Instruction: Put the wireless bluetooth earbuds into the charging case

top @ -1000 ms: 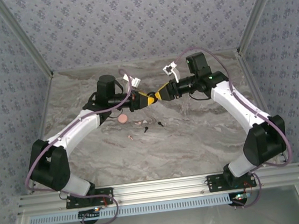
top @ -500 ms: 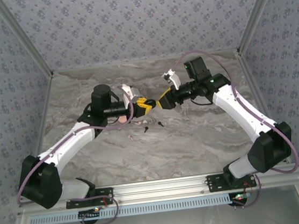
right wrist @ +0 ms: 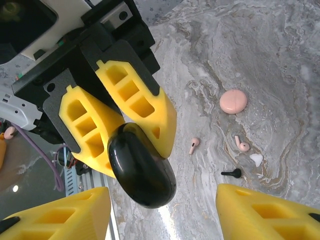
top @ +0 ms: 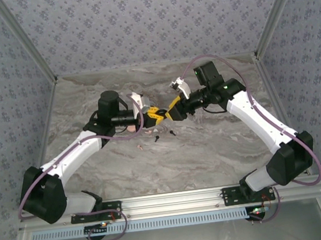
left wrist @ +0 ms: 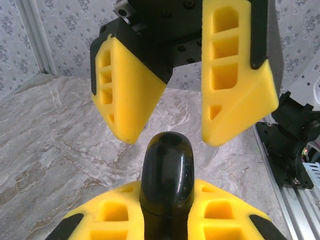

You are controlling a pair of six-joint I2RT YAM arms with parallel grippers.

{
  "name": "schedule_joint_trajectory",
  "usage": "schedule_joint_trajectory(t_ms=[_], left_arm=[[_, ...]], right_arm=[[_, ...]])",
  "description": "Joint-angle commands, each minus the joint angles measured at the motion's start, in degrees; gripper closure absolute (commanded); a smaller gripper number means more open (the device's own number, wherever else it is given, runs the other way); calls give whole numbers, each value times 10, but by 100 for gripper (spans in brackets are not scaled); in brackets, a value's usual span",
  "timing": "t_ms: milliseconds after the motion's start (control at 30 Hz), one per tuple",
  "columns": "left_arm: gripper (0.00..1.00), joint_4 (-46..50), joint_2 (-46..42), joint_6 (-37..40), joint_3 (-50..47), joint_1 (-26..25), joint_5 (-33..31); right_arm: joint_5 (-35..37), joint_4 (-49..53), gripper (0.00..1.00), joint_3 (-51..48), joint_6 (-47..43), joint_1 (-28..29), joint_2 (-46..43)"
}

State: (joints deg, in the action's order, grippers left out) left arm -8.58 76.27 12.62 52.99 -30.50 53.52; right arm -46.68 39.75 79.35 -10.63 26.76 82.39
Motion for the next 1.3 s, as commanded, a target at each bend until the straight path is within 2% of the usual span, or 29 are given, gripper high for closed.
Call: schedule_joint_trajectory(t_ms=[0, 100, 267, 567, 800, 1000, 1067, 1267], left_arm=[[90, 14, 4, 2, 36, -3, 39], [90, 37, 14, -16, 55, -3, 43], [90, 84, 34, -30, 90, -2, 55], [90, 99, 44, -33, 97, -2, 58], [90, 102, 47, -46, 102, -2, 54], [77, 86, 50, -69, 102, -3, 51], [69, 71, 51, -88, 99, -1, 48], [61, 31, 55, -129, 87, 0, 44]], right_arm=[[-10, 22, 44, 25, -20, 6, 6], [-16, 29, 49, 30, -27, 7, 12], [-17, 30, 50, 37, -32, 7, 21], [-17, 29, 59, 47, -31, 8, 27], [-23, 31, 72, 49, -32, 8, 31], [-20, 21, 77, 46, -25, 8, 24], [-24, 14, 79, 43, -21, 7, 18], [-32, -5, 81, 38, -9, 2, 3]])
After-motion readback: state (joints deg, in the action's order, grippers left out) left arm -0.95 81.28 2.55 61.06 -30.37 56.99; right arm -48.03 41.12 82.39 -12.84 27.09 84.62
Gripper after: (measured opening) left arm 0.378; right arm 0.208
